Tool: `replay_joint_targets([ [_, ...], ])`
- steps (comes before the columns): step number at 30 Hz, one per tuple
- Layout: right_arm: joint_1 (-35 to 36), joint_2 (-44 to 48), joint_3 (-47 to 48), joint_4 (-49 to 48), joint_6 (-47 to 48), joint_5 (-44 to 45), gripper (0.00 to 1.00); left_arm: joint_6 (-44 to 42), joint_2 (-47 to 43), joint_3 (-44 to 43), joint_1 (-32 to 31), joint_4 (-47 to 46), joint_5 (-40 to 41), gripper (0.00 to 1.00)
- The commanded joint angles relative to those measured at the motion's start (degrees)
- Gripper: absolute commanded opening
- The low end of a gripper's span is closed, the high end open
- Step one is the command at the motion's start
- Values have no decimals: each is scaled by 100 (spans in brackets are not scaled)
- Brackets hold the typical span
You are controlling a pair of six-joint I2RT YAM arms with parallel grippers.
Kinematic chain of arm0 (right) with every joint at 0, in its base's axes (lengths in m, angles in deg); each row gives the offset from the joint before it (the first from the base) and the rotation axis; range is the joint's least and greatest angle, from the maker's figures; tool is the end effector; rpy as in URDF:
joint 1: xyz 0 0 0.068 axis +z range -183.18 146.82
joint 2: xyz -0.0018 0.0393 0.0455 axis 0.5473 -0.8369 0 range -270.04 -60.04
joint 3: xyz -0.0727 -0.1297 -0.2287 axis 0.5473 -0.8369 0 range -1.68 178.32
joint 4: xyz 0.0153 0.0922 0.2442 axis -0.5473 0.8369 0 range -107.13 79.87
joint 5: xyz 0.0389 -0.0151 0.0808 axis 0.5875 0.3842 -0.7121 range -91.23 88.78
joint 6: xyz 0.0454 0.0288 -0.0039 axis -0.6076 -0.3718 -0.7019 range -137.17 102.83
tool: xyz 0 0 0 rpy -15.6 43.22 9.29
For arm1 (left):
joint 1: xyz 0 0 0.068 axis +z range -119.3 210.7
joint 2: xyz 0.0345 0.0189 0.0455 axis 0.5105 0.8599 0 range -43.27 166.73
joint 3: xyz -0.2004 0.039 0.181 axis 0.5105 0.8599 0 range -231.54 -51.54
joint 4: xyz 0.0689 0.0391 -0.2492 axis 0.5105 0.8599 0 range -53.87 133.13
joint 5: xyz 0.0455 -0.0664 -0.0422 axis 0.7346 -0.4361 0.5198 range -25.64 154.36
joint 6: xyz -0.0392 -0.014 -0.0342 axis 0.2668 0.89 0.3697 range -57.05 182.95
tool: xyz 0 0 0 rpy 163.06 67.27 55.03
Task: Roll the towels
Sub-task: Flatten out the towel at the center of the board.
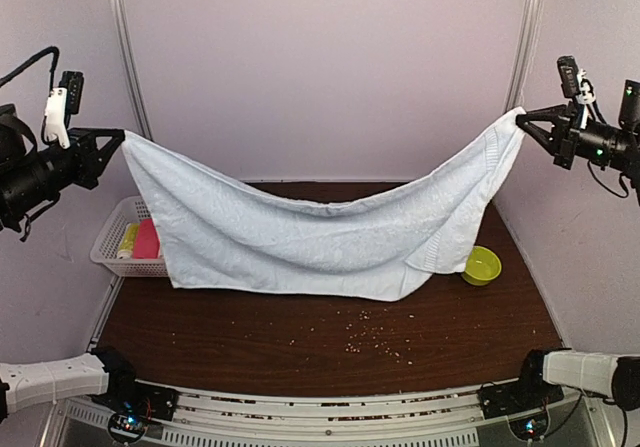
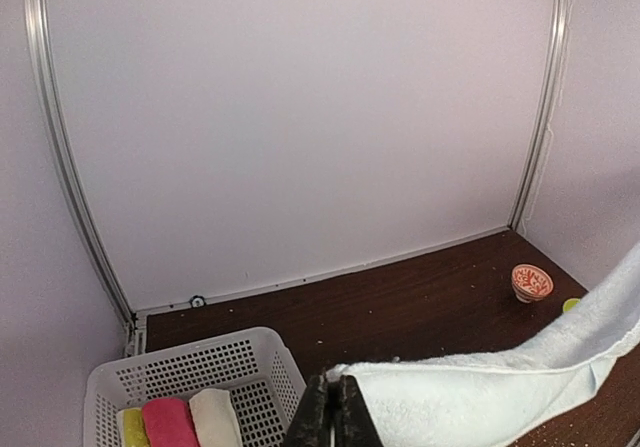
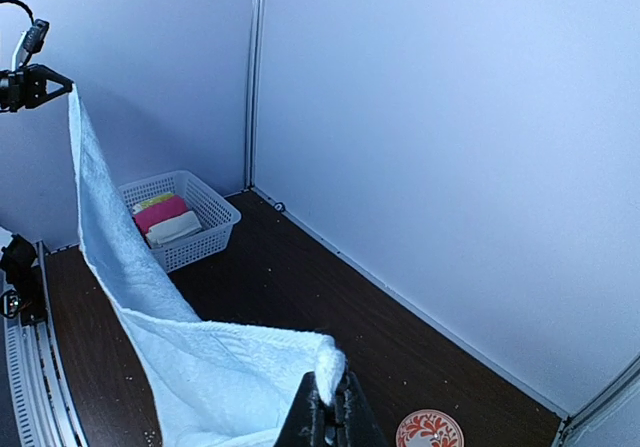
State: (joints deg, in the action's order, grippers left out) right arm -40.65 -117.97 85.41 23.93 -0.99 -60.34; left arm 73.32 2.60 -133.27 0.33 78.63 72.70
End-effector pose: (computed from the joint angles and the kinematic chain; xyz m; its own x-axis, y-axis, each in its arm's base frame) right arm 0.1575 0.0101 0.4899 0.0171 -0.1465 -0.9891 -0.7926 0.6010 -0.1027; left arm 0.0959 -0.0501 0.4826 -0.1658 -0.1094 -0.9801 0.3518 0.9219 -0.1624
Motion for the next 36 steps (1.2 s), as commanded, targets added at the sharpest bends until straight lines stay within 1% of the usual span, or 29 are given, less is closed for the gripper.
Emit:
replay_joint_targets([
  [1, -25, -300, -5, -47, 100, 554, 0, 28, 253, 142, 14, -169, 493, 0],
  [3, -31, -520, 102, -313, -110, 831, 0, 136, 456, 105, 14, -236, 755, 0],
  [6, -27, -956, 499, -431, -310, 840, 0, 258, 589, 108, 17, -524, 1067, 0],
  [9, -27, -1294, 762, -422, -400, 818, 0, 320, 564, 95, 14, -755, 1120, 0],
  [14, -28, -1491, 853, -383, -364, 819, 0, 276, 632, -56, 14, -597, 1095, 0],
  [18, -31, -1219, 644, -351, -335, 648, 0, 302, 446, 70, 18, -558, 848, 0],
  [23, -27, -686, 123, -509, -330, 775, 0, 344, 199, 389, 22, -545, 798, 0],
  [28, -27, -531, 2, -292, -405, 852, 0, 409, 92, 548, 18, -506, 775, 0],
  [32, -27, -623, -127, -243, -490, 842, 0, 432, 252, 694, 14, -470, 718, 0],
  [36, -27, -797, -361, -359, -510, 965, 0, 482, 728, 758, 14, -383, 796, 0],
])
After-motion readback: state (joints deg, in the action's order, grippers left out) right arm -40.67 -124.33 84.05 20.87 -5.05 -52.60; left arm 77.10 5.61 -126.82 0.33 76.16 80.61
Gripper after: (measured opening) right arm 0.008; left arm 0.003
